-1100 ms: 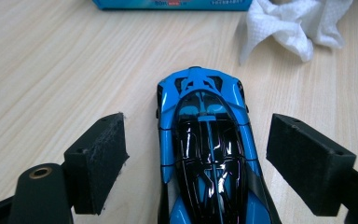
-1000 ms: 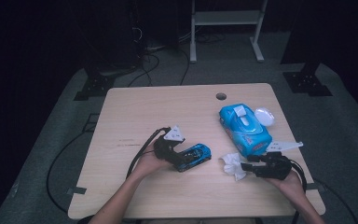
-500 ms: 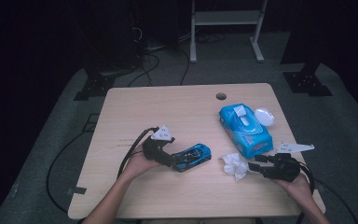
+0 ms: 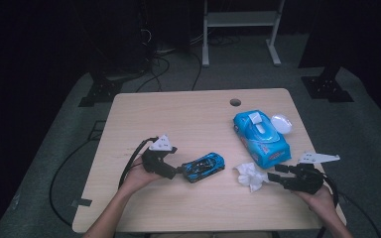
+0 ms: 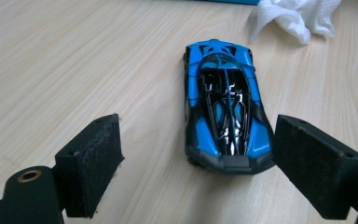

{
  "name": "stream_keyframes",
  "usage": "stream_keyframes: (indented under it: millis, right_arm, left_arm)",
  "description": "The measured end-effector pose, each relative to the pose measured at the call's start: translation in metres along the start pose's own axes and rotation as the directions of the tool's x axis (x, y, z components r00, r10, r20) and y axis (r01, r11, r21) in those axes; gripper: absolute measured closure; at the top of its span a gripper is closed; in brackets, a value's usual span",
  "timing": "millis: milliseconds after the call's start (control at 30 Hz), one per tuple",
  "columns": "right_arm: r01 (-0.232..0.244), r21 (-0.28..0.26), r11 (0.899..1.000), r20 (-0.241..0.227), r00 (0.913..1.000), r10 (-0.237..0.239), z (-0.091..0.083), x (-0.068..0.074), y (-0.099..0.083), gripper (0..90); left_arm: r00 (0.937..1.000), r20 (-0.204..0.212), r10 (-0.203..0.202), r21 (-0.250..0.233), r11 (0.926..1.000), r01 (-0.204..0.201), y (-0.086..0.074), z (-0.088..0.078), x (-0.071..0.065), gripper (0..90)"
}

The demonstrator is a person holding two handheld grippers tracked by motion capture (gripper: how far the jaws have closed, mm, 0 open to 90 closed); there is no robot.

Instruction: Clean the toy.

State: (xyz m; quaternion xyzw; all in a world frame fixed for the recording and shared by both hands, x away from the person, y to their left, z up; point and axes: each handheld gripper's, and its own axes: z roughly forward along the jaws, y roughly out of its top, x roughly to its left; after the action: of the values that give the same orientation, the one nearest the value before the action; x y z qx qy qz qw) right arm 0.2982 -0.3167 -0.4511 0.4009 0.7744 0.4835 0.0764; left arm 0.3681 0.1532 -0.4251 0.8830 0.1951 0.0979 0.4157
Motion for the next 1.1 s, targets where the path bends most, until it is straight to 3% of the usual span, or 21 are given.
stream_keyframes:
  millis: [200, 400, 733, 900, 967, 1100]
  right_arm:
    - [-0.004, -0.003, 1.0, 0.002, 1.0, 0.004, 0.0, -0.001, -0.001, 42.7]
    - [-0.01, -0.011, 1.0, 0.003, 0.9999, 0.01, -0.002, -0.001, -0.002, 41.6]
    - [-0.018, -0.016, 1.0, 0.006, 0.9998, 0.018, -0.004, -0.003, -0.007, 39.9]
    - [-0.032, -0.032, 0.999, 0.012, 0.9994, 0.032, -0.006, -0.005, -0.012, 38.2]
    - [-0.029, -0.039, 0.999, 0.012, 0.9995, 0.03, -0.007, -0.005, -0.015, 37.1]
    - [-0.042, -0.06, 0.997, 0.015, 0.999, 0.043, -0.01, -0.005, -0.019, 34.0]
  left_arm:
    - [0.9996, -0.017, -0.023, -0.017, 0.9996, 0.023, -0.008, -0.009, 0.001, 15.5]
    - [0.9974, -0.039, -0.06, -0.07, 0.9959, 0.057, -0.017, -0.019, 0.001, 15.5]
    - [0.9928, -0.077, -0.092, -0.073, 0.9936, 0.087, -0.034, -0.033, 0.004, 14.3]
    - [0.987, -0.106, -0.121, -0.078, 0.9905, 0.113, -0.049, -0.037, 0.01, 14.1]
    - [0.9813, -0.136, -0.136, -0.069, 0.9894, 0.128, -0.055, -0.038, 0.013, 14.1]
    - [0.9759, -0.136, -0.171, -0.106, 0.9818, 0.157, -0.058, -0.04, 0.016, 14.1]
